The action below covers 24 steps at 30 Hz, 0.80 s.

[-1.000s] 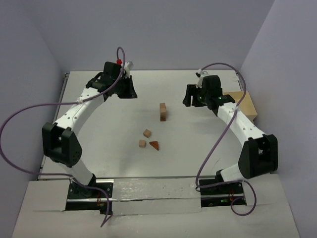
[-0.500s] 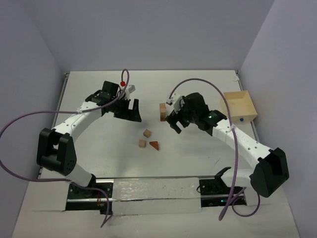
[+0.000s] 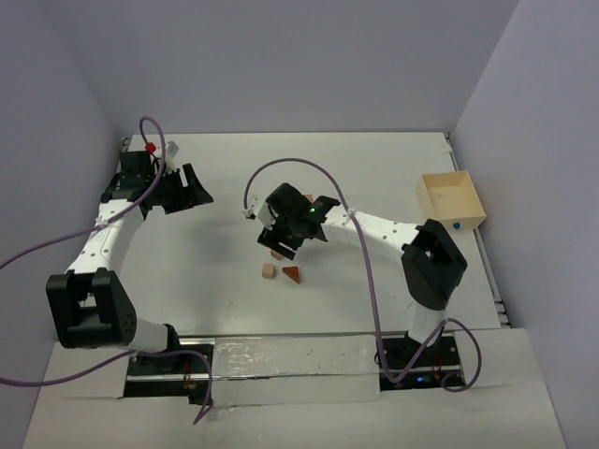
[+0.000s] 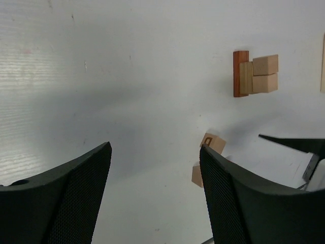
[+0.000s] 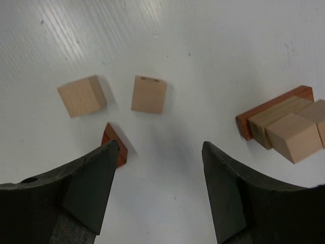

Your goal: Build the wood block tower

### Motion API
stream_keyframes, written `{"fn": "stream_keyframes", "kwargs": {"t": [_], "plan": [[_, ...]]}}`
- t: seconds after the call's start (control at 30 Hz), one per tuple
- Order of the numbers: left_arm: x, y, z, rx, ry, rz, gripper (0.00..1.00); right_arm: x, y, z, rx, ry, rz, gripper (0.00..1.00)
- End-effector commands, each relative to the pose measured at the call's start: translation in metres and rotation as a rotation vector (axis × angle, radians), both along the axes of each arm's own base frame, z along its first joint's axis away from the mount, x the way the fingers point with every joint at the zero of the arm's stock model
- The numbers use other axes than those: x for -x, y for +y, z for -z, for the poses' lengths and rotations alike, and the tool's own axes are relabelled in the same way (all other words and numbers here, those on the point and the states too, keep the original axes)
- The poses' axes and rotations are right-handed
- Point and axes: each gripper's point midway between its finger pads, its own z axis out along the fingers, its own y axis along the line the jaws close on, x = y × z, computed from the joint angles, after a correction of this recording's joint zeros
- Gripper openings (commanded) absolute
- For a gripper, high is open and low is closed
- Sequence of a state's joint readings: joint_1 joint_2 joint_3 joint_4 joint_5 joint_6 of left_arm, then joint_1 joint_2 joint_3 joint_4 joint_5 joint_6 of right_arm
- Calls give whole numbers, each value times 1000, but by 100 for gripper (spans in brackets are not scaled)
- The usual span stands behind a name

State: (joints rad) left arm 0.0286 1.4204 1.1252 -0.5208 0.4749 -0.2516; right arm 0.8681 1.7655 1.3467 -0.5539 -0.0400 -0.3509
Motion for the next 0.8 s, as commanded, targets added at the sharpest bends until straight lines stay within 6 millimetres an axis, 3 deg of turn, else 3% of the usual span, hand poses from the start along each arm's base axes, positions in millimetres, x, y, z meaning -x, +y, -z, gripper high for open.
{"fn": "stream_keyframes", "kwargs": {"t": [0.0,0.13,0.23,0.3,0.43,0.6,0.77], "plan": [[-14,15,-20,54,-50,-71,78,-3,24,-5,-23,72,120,68],[-16,25,-18,49,-43,-113,82,-8,37,2,-10,111,153,66],[-16,29,-13,49,-26,-138,86,-7,34,13,36,138,169,66],[-17,31,-9,56,-12,-157,95,-8,34,16,50,145,177,69],[-19,42,-3,119,10,-232,99,-10,28,21,66,126,219,99],[-17,46,1,123,-15,-256,99,-10,29,22,59,125,228,99],[-17,44,2,121,6,-235,99,-6,34,32,64,165,201,90]]}}
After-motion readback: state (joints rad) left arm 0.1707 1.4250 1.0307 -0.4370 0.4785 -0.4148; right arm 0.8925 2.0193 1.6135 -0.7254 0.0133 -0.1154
